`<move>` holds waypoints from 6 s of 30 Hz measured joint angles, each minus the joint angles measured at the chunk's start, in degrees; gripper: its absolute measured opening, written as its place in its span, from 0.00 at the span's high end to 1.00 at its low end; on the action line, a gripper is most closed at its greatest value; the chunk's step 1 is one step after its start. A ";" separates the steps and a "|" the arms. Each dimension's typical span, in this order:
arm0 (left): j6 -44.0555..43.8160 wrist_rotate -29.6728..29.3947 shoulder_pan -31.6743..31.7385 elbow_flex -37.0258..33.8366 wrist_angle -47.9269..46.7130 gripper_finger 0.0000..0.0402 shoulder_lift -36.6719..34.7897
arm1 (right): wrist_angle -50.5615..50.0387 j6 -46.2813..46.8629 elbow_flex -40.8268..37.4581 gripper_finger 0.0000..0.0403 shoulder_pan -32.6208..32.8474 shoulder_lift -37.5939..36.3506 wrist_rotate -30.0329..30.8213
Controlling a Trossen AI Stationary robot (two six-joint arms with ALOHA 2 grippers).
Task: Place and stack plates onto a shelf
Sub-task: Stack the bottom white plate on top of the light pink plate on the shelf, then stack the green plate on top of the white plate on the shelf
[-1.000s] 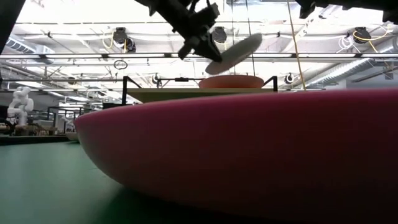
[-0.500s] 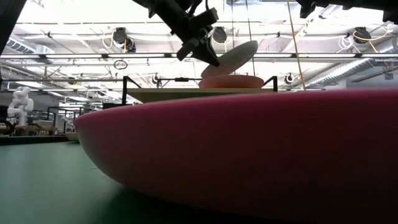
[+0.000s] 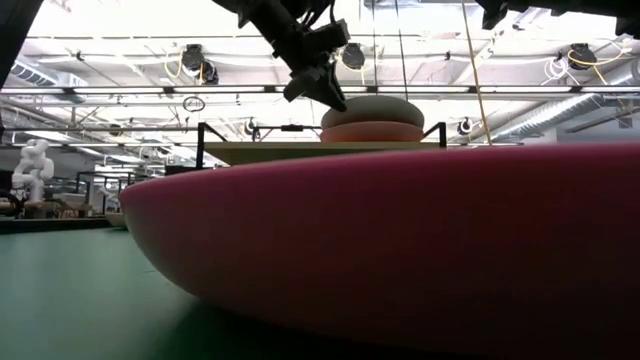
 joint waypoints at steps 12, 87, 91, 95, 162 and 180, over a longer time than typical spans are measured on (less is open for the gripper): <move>-4.19 -1.94 -2.05 -0.11 -2.03 0.79 -6.61 | -0.73 0.45 0.00 0.85 0.02 0.04 -0.01; -48.67 -10.71 -27.69 -58.99 30.51 0.80 -50.81 | -29.45 -14.10 8.61 0.63 11.55 40.98 4.22; -48.68 -10.71 -27.69 -58.99 30.53 0.80 -50.81 | -29.18 -13.51 8.61 0.64 11.47 41.43 4.26; -48.71 -10.70 -27.69 -58.98 30.53 0.80 -50.81 | -29.10 -13.38 8.61 0.64 11.47 43.33 4.11; -45.16 -12.41 -27.67 -58.97 36.97 0.80 -50.84 | -27.26 -23.33 28.84 1.00 -24.72 27.66 -3.66; -45.68 -12.38 -27.67 -58.97 36.49 0.80 -50.84 | -31.73 -21.19 30.80 0.99 -25.42 37.34 -3.16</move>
